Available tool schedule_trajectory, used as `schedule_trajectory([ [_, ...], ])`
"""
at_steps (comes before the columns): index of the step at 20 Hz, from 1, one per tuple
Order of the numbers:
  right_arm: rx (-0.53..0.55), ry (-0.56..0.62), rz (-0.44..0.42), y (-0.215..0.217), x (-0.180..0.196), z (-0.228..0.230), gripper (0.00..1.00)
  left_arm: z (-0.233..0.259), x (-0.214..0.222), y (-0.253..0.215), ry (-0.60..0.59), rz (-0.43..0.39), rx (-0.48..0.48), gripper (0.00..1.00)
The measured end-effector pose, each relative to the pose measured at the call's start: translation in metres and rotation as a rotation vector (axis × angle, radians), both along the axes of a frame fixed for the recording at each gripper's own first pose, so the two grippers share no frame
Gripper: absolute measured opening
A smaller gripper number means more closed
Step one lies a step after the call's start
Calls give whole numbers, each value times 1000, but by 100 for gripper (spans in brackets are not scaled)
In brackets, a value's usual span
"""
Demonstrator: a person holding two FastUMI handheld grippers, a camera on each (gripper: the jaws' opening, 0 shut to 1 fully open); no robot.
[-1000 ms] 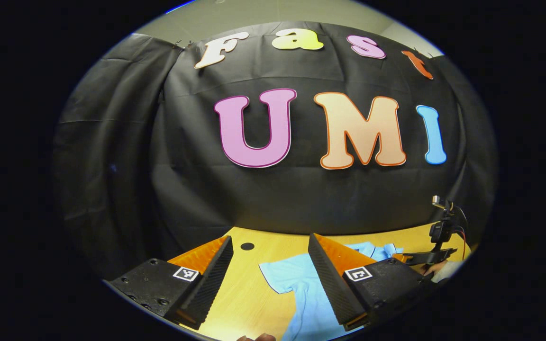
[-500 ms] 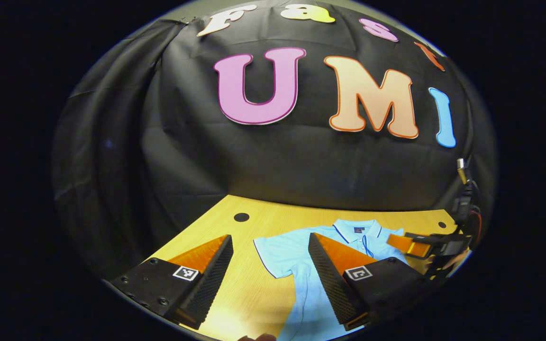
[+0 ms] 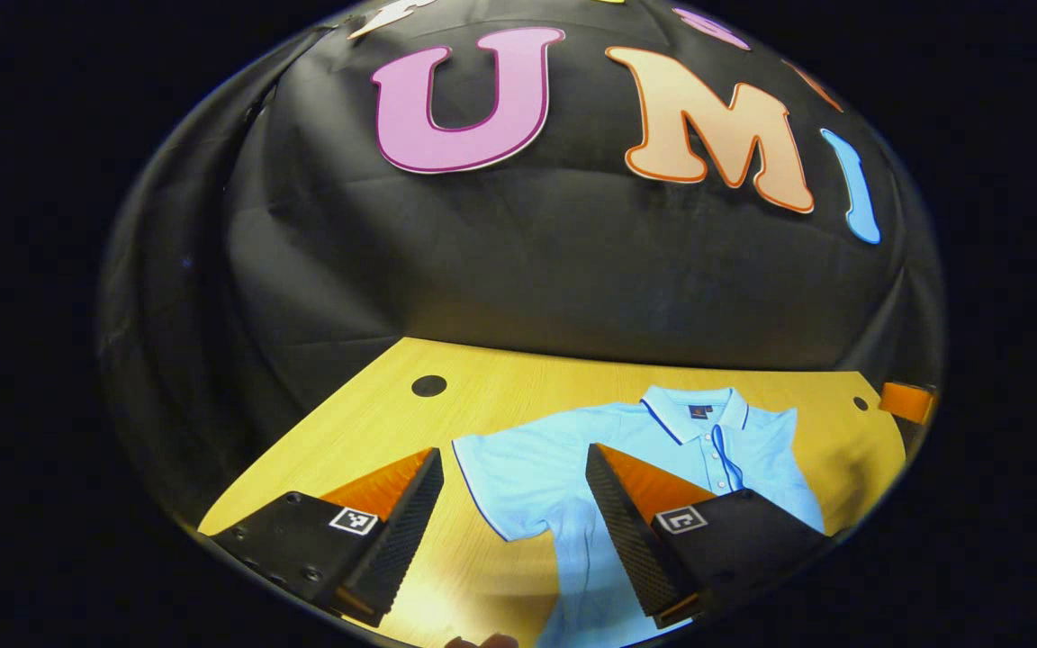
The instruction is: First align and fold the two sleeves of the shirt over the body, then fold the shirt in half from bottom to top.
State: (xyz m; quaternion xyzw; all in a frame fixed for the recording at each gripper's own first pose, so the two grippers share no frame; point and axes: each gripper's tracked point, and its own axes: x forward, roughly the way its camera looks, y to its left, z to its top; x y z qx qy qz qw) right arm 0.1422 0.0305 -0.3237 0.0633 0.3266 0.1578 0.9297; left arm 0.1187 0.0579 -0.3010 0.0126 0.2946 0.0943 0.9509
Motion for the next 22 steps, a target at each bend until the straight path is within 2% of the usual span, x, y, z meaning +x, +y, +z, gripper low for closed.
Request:
schedule_trajectory([
  [5,-53,13,11,-24,-24,-1,97,-51,16,24,69,116,-63,95],
  [9,-82,50,26,-33,-41,-15,97,-88,25,49,137,181,-20,96],
  [13,-118,69,24,-51,-45,-25,97,-110,30,55,190,200,-9,95],
  [17,-99,60,-19,-64,-34,-19,97,-127,26,47,231,211,-37,95],
  [19,-97,64,-30,-70,-33,-19,97,-127,32,44,207,209,-50,96],
  [20,-101,62,-34,-73,-31,-20,97,-129,32,44,218,202,-45,84],
  [21,-105,62,-37,-77,-31,-21,97,-128,33,40,215,185,-54,78],
  [22,-105,65,-40,-79,-30,-22,97,-127,36,34,215,161,-69,60],
])
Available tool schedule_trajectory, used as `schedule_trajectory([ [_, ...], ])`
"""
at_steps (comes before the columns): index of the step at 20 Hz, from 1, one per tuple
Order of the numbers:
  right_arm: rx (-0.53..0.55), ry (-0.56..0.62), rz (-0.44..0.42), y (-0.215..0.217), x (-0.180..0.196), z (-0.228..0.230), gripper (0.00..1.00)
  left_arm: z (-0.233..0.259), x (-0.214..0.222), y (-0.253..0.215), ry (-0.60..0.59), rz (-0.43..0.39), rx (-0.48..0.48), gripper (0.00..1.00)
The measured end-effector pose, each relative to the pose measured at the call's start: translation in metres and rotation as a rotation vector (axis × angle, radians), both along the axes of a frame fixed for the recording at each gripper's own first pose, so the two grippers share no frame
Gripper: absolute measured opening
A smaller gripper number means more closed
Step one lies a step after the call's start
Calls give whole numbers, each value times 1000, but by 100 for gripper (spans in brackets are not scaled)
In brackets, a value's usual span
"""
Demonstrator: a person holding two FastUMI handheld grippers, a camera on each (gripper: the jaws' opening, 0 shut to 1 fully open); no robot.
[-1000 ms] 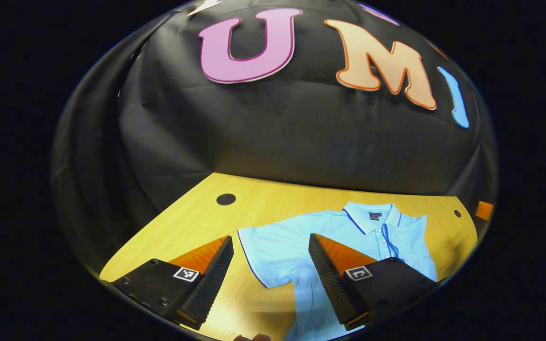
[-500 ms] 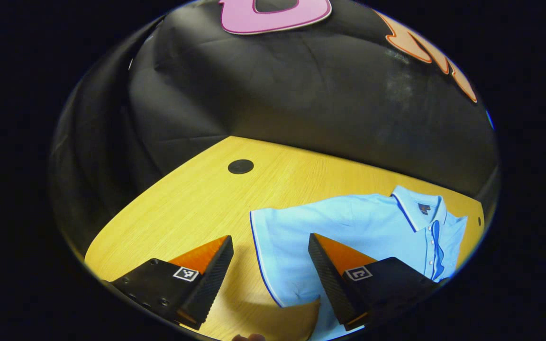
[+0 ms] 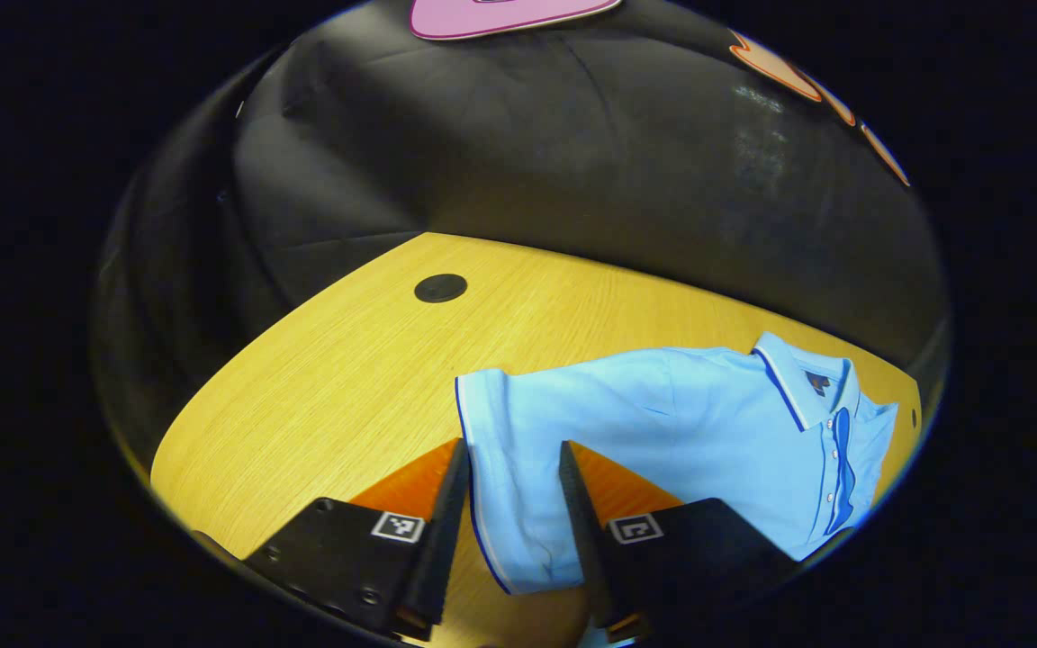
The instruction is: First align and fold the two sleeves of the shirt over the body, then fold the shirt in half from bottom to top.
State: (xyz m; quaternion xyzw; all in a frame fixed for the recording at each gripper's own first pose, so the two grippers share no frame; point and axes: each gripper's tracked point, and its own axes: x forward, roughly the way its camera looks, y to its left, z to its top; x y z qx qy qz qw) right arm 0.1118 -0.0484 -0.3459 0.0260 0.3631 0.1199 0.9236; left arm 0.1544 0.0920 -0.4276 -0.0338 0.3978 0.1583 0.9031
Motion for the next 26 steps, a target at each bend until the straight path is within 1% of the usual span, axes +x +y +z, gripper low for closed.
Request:
schedule_trajectory([
  [2,0,6,-8,-3,1,-3,97,-2,5,-10,-11,-9,-23,22],
  [4,3,12,-5,-1,0,-8,97,-2,5,-10,-8,-6,-8,3],
  [6,13,11,1,3,1,-7,98,-1,7,-15,-5,-21,-11,0],
  [10,2,-8,-1,-4,4,-7,97,11,13,-26,-13,-41,15,0],
  [11,6,-8,-6,-5,5,-7,93,16,17,-31,-22,-48,17,0],
  [12,13,-8,-14,-7,6,-7,97,20,19,-37,-31,-59,14,0],
  [16,24,-14,-40,-14,5,-8,97,39,31,-78,-69,-126,-32,0],
  [20,39,2,-44,-14,-2,-14,97,48,42,-123,-92,-224,-48,0],
  [21,42,6,-44,-14,-4,-16,93,48,43,-133,-87,-248,-49,0],
  [22,44,8,-41,-14,-5,-17,97,45,42,-144,-81,-266,-53,0],
  [23,43,10,-37,-14,-7,-18,93,43,42,-155,-74,-281,-60,0],
  [24,40,13,-34,-15,-7,-20,98,38,42,-166,-69,-294,-75,0],
  [25,41,15,-35,-16,-7,-21,93,35,41,-176,-64,-304,-87,0],
  [26,42,17,-37,-17,-7,-22,98,30,40,-185,-55,-317,-94,0],
])
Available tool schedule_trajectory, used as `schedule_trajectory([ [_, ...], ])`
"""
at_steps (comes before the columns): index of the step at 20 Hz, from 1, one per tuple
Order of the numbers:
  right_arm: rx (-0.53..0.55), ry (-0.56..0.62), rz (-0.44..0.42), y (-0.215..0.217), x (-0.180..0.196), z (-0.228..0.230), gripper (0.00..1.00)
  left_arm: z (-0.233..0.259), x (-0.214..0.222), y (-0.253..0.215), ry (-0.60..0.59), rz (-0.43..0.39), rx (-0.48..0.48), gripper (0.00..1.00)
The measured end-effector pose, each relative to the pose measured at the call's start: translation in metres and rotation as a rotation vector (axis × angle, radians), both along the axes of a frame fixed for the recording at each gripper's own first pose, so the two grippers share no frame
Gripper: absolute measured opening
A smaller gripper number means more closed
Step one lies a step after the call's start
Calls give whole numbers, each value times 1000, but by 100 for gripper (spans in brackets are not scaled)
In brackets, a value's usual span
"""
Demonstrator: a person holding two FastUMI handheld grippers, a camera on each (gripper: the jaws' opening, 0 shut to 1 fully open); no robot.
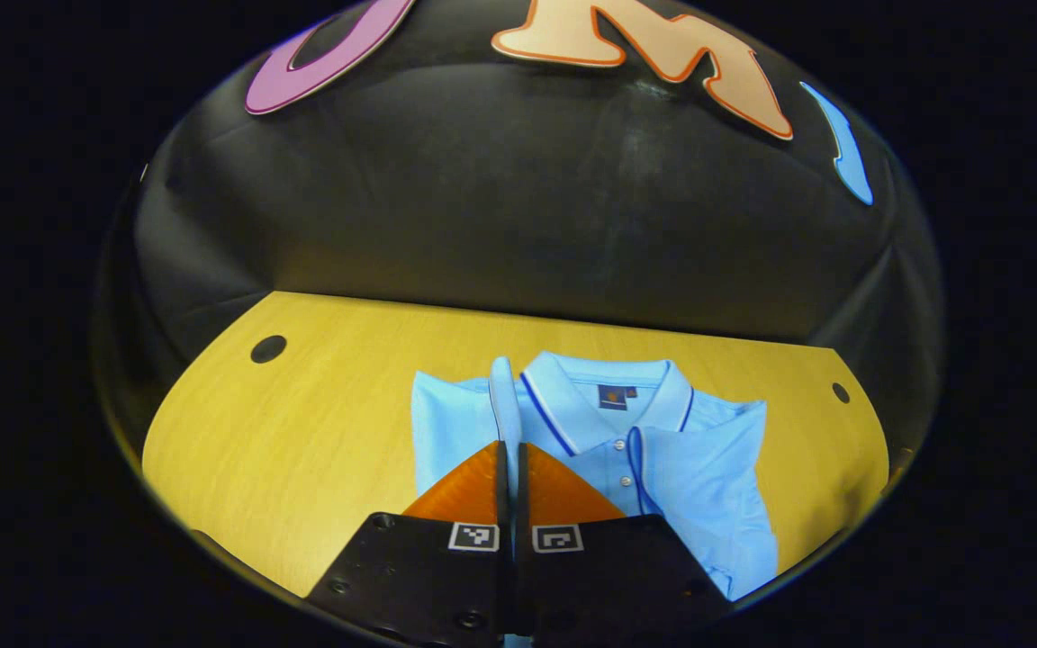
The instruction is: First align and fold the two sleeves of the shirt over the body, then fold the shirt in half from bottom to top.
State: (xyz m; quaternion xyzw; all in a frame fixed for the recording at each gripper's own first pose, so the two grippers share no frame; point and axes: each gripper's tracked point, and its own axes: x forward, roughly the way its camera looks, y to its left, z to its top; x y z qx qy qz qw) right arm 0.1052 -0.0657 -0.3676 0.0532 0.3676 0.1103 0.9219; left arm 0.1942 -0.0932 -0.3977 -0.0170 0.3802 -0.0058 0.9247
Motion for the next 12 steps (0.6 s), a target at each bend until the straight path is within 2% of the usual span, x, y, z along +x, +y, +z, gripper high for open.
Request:
schedule_trajectory([
  [1,3,2,-3,-2,0,-1,93,-5,-1,-8,9,-11,1,0],
  [2,5,5,-5,-3,1,-3,98,-9,-2,-14,17,-19,1,0],
  [3,5,9,-7,-5,0,-4,98,-13,-4,-21,26,-25,-2,0],
  [4,6,10,-8,-6,2,-5,93,-16,-5,-23,31,-26,6,0],
  [5,5,11,-9,-8,2,-6,98,-19,-6,-25,37,-27,17,0],
  [6,7,13,-10,-9,2,-7,98,-23,-7,-27,43,-25,24,0],
  [8,15,16,-12,-9,2,-7,98,-27,-9,-39,50,-42,-25,1],
  [9,25,13,-11,-8,2,-4,98,-21,-16,-54,53,-66,-84,4],
  [12,23,-17,-7,-5,1,3,98,1,-20,-54,2,-89,-79,93],
])
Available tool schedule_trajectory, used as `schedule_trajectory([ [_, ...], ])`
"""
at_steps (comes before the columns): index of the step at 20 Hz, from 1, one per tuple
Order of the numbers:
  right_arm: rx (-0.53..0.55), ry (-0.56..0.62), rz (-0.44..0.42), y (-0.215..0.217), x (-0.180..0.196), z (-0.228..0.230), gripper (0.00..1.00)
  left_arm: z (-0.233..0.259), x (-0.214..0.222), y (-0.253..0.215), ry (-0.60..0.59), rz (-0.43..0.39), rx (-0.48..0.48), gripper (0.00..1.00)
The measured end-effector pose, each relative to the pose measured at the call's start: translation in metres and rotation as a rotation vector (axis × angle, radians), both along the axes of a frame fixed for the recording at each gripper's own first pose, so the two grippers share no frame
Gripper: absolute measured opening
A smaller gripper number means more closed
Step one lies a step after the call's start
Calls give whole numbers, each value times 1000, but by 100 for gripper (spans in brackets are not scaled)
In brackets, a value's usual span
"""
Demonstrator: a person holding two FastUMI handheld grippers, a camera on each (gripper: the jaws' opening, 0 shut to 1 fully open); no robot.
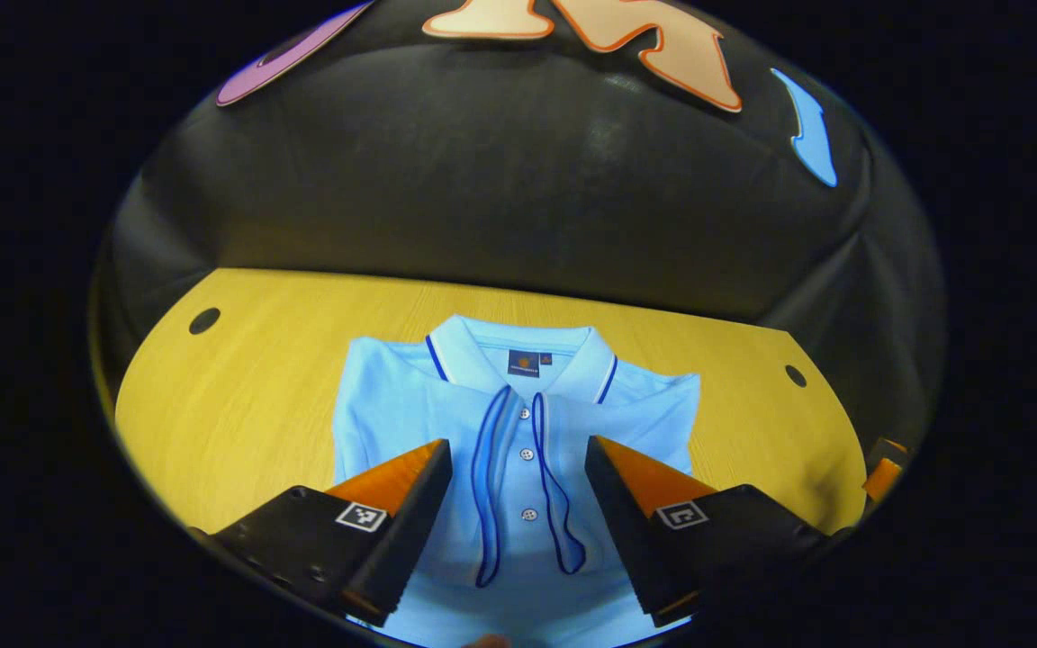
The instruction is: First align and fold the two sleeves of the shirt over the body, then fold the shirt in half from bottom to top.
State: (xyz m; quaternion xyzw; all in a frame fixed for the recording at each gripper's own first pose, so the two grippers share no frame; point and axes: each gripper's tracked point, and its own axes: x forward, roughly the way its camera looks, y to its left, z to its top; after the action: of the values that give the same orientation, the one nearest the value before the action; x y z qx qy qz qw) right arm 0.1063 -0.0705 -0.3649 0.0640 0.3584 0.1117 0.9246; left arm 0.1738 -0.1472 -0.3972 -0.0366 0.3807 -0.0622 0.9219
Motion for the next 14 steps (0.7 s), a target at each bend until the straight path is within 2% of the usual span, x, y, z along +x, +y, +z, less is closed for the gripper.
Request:
schedule_trajectory([
  [1,2,-7,-3,3,-3,3,98,11,-5,1,-29,-10,3,96],
  [5,13,-40,-8,18,-21,21,97,60,-30,17,-160,-52,38,96],
  [7,6,-58,12,29,-36,30,98,75,-53,29,-180,-65,59,96],
  [11,-22,-104,45,48,-69,51,98,101,-99,58,-208,-30,38,96],
  [14,-38,-115,57,56,-98,61,97,123,-133,82,-239,-34,54,96],
])
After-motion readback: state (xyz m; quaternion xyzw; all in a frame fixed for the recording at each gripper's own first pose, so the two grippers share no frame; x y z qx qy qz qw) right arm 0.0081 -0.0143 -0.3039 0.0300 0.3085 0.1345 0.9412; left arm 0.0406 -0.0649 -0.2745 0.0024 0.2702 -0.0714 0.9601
